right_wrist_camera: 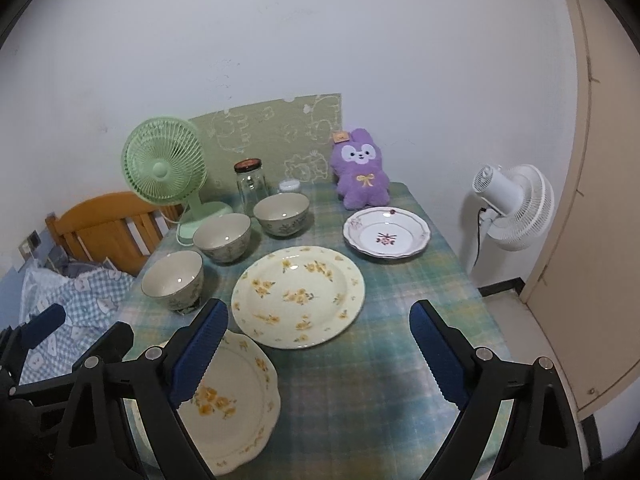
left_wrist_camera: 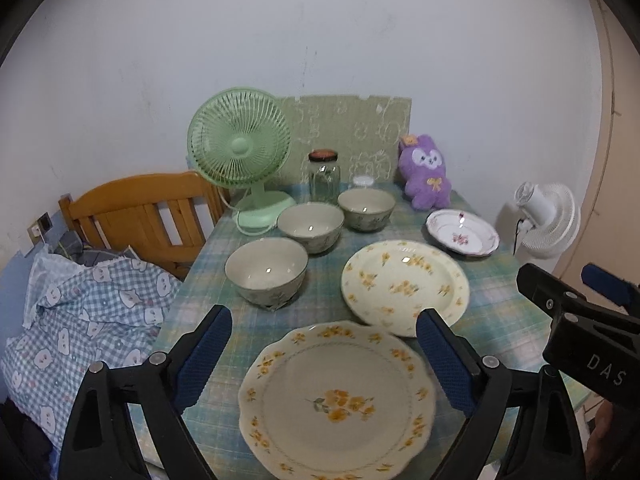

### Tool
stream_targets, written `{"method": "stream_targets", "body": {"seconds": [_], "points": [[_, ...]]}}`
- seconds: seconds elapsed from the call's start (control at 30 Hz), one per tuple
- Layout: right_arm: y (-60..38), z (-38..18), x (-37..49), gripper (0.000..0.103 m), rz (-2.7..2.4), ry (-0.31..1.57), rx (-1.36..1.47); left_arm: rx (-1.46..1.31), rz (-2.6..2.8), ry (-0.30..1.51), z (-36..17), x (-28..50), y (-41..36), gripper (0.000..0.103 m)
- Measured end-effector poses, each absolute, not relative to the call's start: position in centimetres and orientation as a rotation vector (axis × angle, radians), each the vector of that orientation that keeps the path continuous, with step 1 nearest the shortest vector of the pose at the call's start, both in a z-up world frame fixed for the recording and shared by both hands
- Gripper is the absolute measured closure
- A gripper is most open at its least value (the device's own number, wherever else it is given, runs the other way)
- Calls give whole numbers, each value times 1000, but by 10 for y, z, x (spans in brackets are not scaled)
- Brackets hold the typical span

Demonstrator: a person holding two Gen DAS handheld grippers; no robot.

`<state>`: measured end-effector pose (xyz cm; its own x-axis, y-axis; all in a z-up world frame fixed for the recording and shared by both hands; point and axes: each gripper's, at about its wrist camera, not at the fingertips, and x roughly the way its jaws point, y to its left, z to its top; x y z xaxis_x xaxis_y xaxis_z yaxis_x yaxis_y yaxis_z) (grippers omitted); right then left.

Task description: Organize plates and bowls

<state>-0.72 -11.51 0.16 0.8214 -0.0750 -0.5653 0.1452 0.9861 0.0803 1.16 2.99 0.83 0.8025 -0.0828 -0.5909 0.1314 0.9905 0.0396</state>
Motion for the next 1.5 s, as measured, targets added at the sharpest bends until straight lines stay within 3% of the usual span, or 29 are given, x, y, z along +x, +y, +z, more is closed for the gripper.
{"method": "stream_targets", "body": {"seconds": [0.23,0.33,1.27,1.5], "points": [[-93,-28,17,10,-120,665,137,101,-143,683,-20,32,44,13],[-85,-41,29,15,-118,688,143,90,-158,717,-33,43,51,15],[-41,-140,70,16,-143,922,139,110,-133,1002,-128,86,84,27],[-38,-155,74,23,-151,986,144,101,-132,1062,-141,89,89,33]]}}
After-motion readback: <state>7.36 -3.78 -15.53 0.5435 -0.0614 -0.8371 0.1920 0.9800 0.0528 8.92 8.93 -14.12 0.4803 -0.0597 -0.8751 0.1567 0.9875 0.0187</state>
